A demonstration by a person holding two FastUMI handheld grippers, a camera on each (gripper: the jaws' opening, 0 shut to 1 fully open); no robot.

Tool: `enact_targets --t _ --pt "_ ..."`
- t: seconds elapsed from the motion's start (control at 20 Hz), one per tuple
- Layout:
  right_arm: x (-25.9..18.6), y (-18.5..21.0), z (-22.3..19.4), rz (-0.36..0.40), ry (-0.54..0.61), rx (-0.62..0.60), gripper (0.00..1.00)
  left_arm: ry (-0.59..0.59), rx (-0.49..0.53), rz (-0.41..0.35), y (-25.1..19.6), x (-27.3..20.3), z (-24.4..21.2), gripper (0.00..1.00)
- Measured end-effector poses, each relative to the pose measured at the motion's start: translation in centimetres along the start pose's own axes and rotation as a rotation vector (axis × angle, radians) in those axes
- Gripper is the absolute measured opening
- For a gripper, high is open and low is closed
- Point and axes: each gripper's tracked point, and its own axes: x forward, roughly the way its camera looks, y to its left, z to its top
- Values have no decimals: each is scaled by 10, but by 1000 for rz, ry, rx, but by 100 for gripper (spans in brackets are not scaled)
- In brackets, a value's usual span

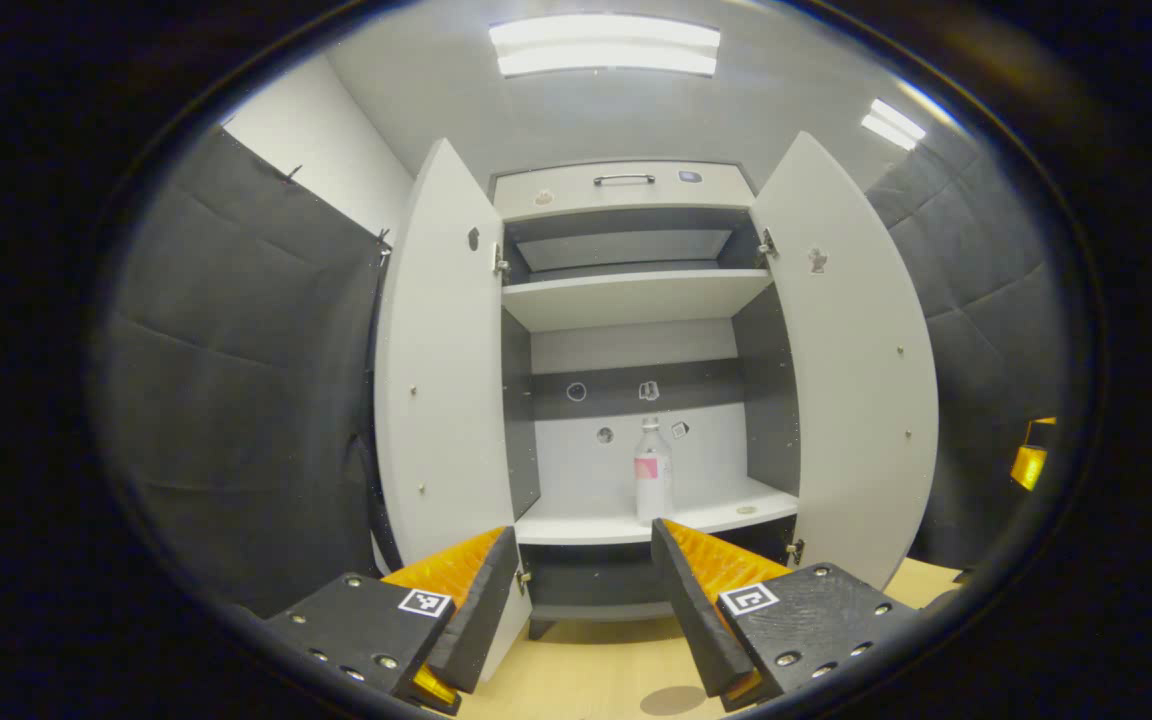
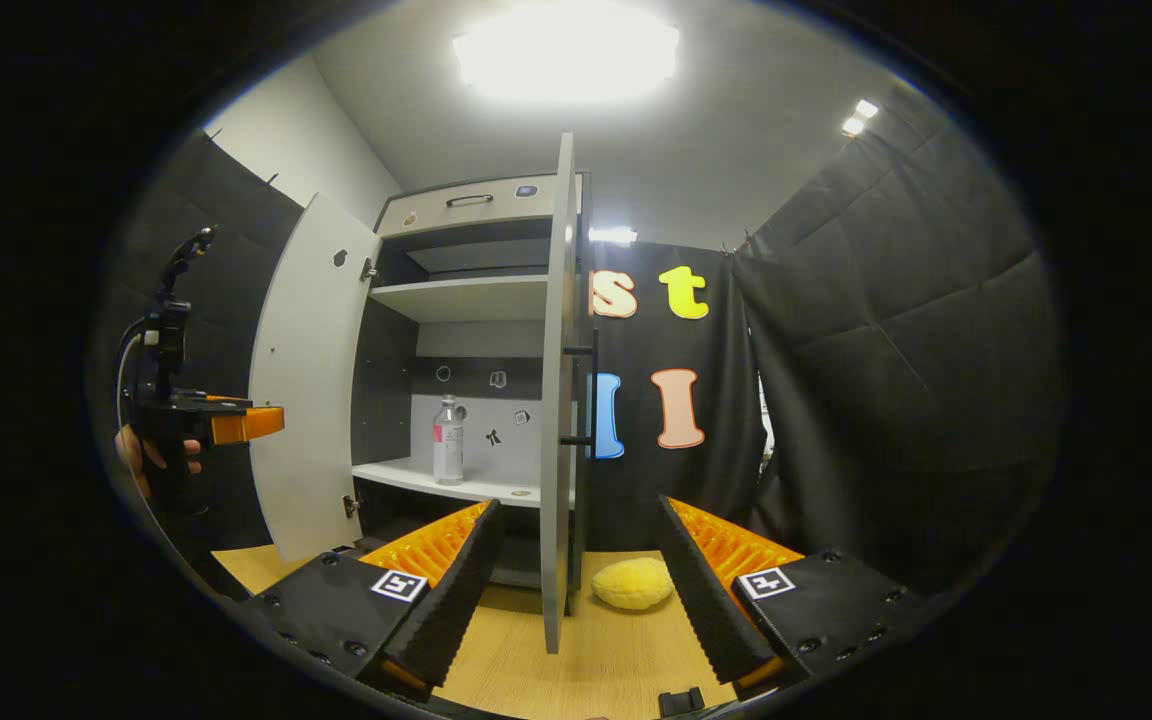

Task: Grasp the bottle in the cabinet with the left hand and place it on the coaster, then close the right door with the right hand and the left door with the left hand.

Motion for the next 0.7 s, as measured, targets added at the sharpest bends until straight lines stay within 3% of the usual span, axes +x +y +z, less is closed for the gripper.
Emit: enact_targets --t 0.15,0.2,0.25,0.3,0.4,0.55,0.6,0.7 --pt "7 -6 -3 -24 5 -1 97 -13 -24 -37 -12 37 -1 82" --pt "10 -7 -3 -34 6 -10 92 -14 -33 -52 -17 49 -2 82" --pt "13 -8 -4 -42 7 -20 97 -16 -38 -64 -19 62 -3 82" --pt "18 -7 -5 -51 9 -30 92 -21 -40 -77 -21 74 -3 82" --pt "26 -7 -5 -71 10 -39 97 -26 -42 -102 -27 100 -3 82" --pt "38 -5 -7 -101 9 -38 92 -35 -49 -144 -38 137 -5 82" --pt "42 -6 -11 -113 15 -43 97 -32 -54 -159 -42 149 -7 82" --pt "49 -6 -16 -136 25 -48 97 -29 -64 -188 -50 170 -11 82"
